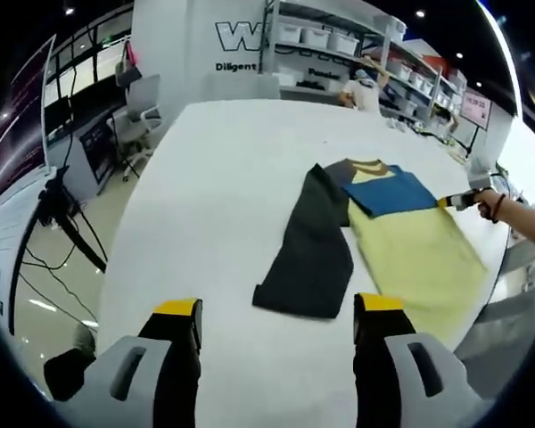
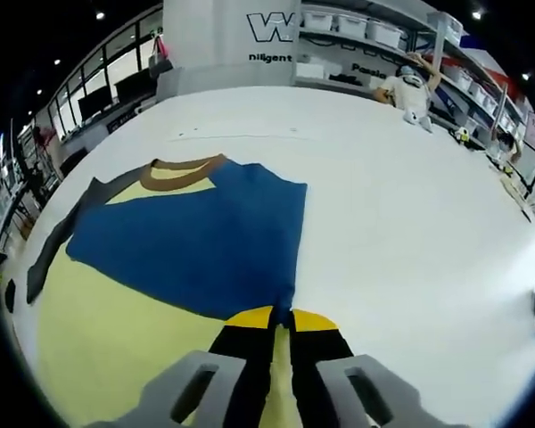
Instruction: Fold the garment on the visible template until the final outline fits inside the template.
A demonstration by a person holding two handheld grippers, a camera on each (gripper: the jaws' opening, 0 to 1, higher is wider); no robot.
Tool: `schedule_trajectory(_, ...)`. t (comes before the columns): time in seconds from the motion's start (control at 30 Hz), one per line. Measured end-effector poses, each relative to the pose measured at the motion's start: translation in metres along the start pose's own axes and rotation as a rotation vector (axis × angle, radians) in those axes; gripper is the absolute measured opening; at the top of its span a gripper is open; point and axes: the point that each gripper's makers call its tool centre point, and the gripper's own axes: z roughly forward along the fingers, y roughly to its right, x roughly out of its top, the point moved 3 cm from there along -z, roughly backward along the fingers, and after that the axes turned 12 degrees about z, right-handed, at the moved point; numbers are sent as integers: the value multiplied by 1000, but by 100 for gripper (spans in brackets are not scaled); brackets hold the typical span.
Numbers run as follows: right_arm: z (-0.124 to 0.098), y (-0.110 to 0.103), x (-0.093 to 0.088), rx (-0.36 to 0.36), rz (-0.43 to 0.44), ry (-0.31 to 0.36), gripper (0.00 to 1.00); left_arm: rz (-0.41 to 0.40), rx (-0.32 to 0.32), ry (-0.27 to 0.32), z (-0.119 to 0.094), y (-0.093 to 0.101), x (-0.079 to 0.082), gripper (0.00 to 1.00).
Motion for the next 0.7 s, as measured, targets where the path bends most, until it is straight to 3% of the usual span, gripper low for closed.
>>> schedule_trajectory(0.17,-1,0,0,11,33,12,0,-47,17,-2,10,-1,-3,67)
schedule_trajectory(0.2,-2,0,0,16,44,18,0,-90,14,-12,12,1,-5,65)
schedule_trajectory(0.43,-7,2,3,44,101,60,5,-127,-2,-52,26,7,-15,59)
schedule_trajectory(0.57,-12,1,9,64,120,108,17,-151,-8,-63,33,11,-18,53)
schedule_trajectory(0.6,-14,-4,16,99,143,160,20,-164,-7,-68,35,12,-19,52)
schedule_trajectory(0.7,-21,-10,15,122,120,156,30,-181,-9,-74,40,13,-21,53)
